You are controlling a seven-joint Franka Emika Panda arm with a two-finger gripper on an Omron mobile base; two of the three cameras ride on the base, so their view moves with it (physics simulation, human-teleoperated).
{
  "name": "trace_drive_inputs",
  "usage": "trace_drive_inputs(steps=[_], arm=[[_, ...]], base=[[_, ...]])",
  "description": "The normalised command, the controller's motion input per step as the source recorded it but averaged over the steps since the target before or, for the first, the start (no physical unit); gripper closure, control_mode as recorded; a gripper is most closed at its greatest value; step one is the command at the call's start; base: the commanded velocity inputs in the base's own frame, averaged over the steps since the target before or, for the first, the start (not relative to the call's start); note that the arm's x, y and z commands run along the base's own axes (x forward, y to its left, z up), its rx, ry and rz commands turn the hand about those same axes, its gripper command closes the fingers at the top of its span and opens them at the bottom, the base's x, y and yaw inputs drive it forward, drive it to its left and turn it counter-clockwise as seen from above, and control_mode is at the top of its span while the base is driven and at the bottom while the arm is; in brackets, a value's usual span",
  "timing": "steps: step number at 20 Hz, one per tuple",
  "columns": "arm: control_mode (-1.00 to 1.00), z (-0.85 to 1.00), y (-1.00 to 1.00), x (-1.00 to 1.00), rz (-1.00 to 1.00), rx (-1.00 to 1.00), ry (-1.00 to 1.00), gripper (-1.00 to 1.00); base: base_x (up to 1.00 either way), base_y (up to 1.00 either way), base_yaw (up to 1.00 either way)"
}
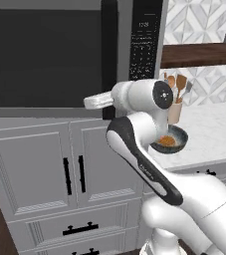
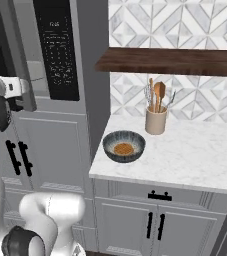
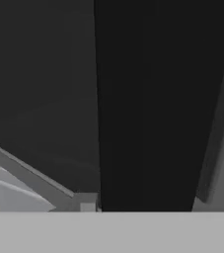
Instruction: Open the microwave, place the bowl with waffle inside the microwave, then close the microwave door and turn it on.
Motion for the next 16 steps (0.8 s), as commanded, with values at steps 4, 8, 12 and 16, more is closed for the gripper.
trace_drive_inputs(steps=[4,8,12,16], arm=[[-1.00,0.00,0.99,-1.00,0.12,0.00,0.12,1.00],[-1.00,0.12,0.69,-1.00,0.08,0.00,0.15,-1.00],[-1.00,0.65,-0.53,-1.00,0.00,0.24,0.02,-1.00],[-1.00,0.55,-1.00,-0.96,0.01,0.47,0.00,-1.00]], base=[[0.00,0.00,0.00],[0.00,0.00,0.00],[0.00,0.00,0.00],[0.00,0.00,0.00]])
